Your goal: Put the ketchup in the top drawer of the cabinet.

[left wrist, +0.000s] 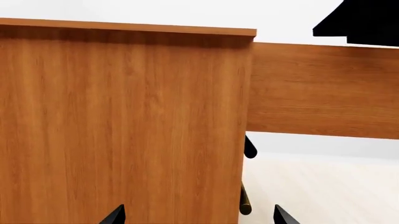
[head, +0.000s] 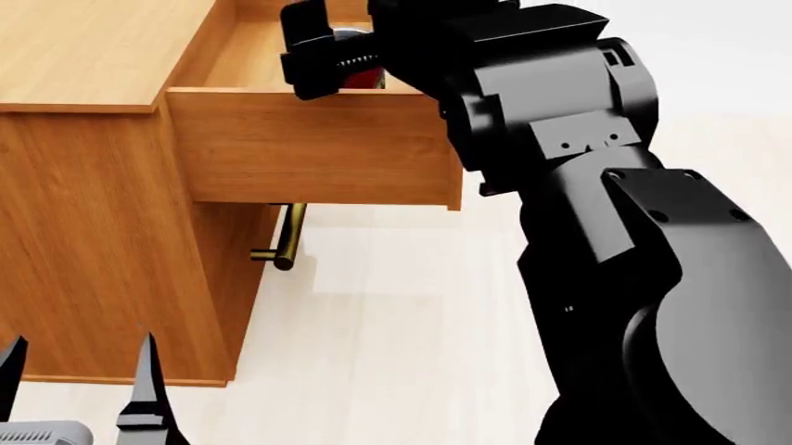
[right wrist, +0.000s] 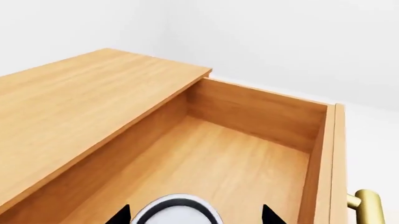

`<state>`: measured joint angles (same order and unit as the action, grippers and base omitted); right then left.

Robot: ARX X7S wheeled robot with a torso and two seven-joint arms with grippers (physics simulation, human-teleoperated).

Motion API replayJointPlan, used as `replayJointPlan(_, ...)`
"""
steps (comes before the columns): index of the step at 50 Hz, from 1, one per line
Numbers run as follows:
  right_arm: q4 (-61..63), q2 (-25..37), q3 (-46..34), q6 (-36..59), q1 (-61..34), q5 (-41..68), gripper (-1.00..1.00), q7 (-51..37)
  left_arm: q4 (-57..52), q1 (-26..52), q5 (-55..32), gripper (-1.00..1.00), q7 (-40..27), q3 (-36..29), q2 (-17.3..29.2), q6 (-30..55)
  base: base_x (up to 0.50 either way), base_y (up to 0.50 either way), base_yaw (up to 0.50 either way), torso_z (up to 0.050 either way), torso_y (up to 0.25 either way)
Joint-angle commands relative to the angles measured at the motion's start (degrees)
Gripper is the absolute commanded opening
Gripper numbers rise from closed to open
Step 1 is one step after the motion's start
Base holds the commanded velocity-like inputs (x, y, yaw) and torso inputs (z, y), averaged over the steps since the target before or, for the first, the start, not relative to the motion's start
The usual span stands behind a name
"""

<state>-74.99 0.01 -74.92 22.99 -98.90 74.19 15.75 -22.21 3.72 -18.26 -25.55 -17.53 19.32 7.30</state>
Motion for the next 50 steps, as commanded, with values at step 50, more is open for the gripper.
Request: replayJointPlan(50,42.57,15.23,45.52,7.15,5.15,-25.97,1.00,-17.14,-0.46,0.89,-0.95,1.00,-0.33,-0.76,1.06,0.47,0.00,0.00,0.00,0.000,0.000)
